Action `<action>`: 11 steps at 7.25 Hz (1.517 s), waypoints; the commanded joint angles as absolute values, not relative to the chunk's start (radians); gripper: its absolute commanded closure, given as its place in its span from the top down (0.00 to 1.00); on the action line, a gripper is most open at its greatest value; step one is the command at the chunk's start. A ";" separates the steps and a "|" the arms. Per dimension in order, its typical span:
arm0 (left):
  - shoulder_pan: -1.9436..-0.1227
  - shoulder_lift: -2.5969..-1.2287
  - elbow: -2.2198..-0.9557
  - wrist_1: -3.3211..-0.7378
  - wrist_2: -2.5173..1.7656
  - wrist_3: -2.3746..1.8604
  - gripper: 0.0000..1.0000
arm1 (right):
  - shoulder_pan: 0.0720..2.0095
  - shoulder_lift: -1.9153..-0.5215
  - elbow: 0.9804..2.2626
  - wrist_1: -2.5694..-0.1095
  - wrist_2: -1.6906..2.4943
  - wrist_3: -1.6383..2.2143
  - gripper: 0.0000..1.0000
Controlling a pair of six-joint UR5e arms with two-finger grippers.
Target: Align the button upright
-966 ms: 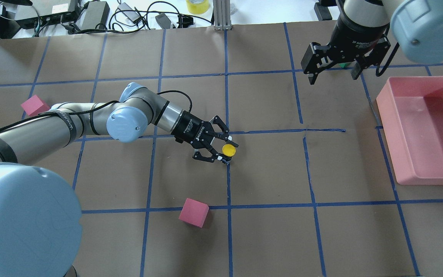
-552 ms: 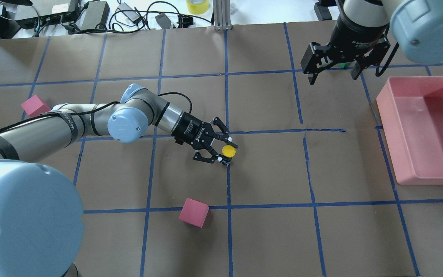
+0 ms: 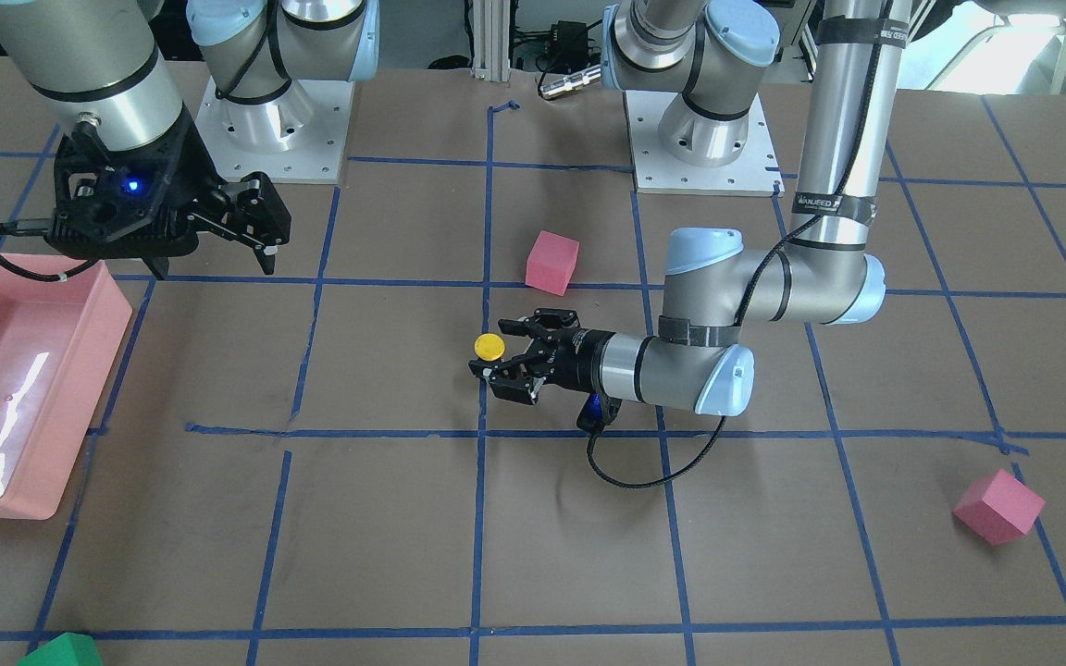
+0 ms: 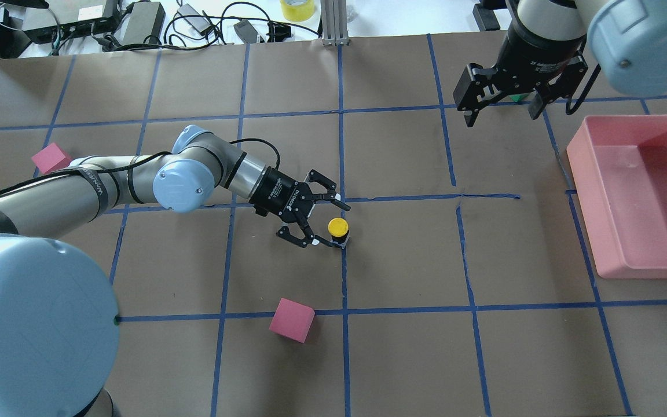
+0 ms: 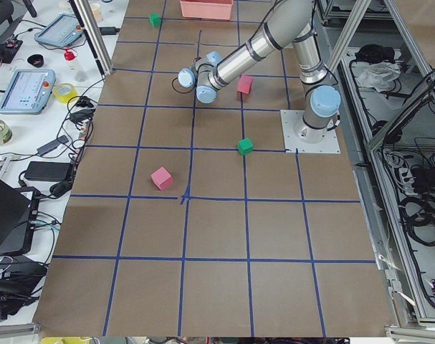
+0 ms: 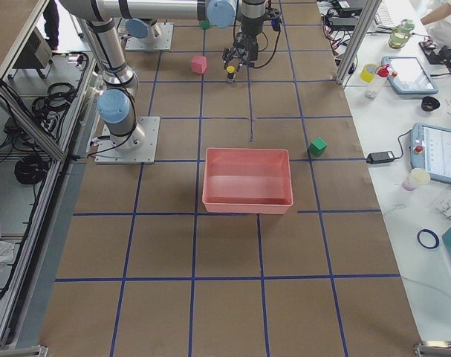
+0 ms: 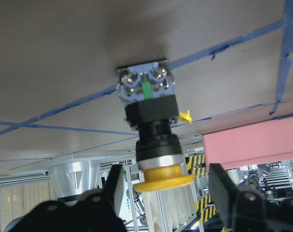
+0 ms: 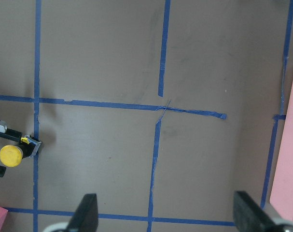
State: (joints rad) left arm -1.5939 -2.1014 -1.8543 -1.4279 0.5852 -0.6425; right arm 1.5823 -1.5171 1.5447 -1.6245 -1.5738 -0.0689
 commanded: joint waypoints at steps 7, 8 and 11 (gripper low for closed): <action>-1.441 -1.846 -1.632 -1.456 0.985 -0.587 0.99 | 1.582 -1.517 1.545 -1.623 -1.574 -0.069 1.00; -1.428 -1.821 -1.629 -1.456 1.111 -0.487 0.99 | 1.582 -1.517 1.545 -1.623 -1.574 -0.069 1.00; -1.430 -1.709 -1.620 -1.456 1.477 -0.173 1.00 | 1.583 -1.517 1.545 -1.623 -1.574 -0.069 1.00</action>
